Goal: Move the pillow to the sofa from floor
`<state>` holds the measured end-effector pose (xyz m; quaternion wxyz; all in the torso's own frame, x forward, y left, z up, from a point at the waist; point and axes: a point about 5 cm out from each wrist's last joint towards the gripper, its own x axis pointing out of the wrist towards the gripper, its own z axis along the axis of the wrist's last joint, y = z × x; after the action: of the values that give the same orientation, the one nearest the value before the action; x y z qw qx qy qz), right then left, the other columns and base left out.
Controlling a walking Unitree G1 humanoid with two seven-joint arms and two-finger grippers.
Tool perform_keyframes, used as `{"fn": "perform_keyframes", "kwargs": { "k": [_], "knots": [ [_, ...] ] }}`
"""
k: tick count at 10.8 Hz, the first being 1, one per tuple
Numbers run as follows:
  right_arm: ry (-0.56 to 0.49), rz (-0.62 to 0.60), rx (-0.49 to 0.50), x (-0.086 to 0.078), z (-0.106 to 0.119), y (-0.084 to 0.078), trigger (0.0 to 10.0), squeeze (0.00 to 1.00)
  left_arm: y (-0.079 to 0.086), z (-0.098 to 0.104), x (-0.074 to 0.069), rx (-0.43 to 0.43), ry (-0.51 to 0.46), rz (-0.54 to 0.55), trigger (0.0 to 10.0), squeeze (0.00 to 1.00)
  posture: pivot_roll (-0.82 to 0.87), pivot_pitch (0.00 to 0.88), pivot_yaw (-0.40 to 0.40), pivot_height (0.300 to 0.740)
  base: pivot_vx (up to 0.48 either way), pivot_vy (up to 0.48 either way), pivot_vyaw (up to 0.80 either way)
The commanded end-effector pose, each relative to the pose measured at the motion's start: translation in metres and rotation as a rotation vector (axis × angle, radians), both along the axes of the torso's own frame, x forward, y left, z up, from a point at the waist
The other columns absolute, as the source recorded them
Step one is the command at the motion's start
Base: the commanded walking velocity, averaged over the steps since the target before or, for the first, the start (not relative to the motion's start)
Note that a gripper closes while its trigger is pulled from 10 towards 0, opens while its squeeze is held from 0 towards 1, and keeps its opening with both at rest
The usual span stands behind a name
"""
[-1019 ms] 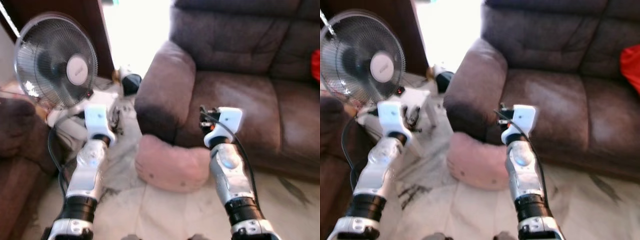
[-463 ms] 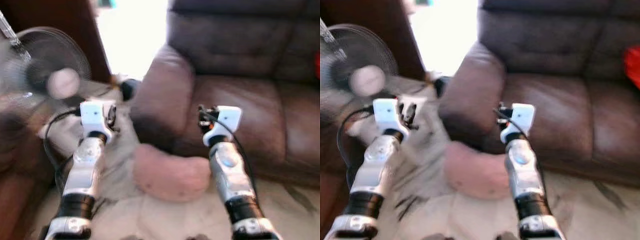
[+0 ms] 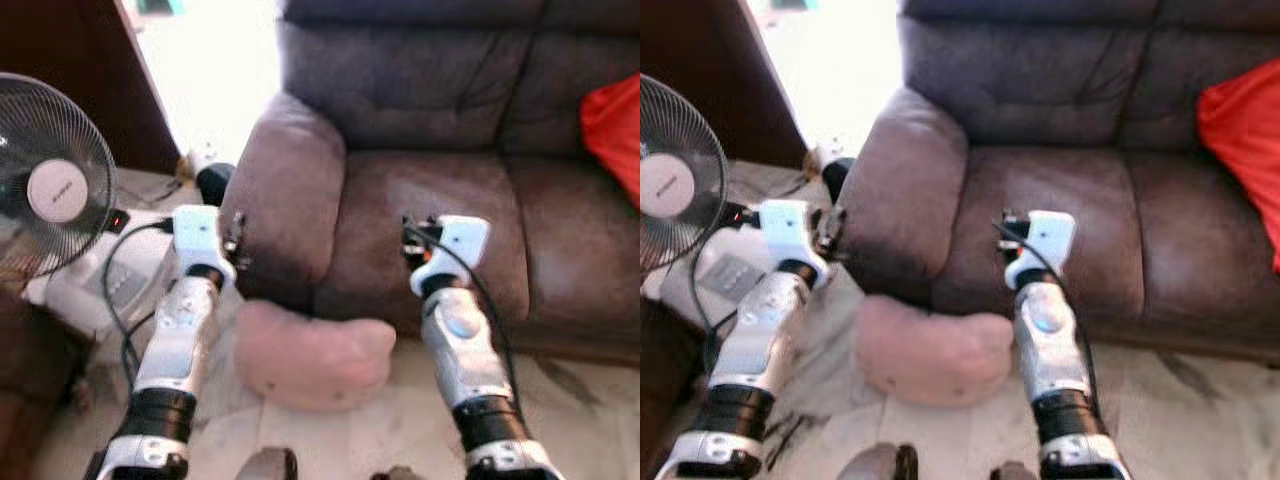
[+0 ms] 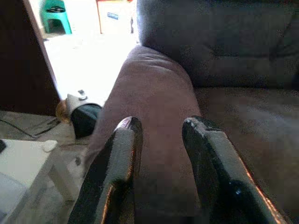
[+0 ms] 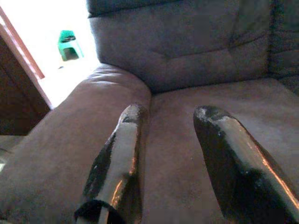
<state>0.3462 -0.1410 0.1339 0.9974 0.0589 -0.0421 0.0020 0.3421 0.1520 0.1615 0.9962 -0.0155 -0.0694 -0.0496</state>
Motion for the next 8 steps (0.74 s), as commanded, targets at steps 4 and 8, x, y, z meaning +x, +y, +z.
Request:
{"fn": "perform_keyframes", "kwargs": {
  "k": [4,8],
  "knots": [
    [-0.005,0.005,0.004,0.0003,0.0017,0.0019,10.0,0.0,0.0029,0.0001,-0.0023,-0.007,-0.021,-0.012,10.0,0.0,0.09,0.168,0.031,0.728,0.0,0.0,0.0],
    [-0.013,-0.015,0.007,0.0021,0.0053,-0.0016,10.0,0.0,0.0015,-0.003,0.0002,-0.002,-0.006,0.007,10.0,0.0,0.07,0.164,0.031,0.728,0.0,0.0,0.0]
  ]
}}
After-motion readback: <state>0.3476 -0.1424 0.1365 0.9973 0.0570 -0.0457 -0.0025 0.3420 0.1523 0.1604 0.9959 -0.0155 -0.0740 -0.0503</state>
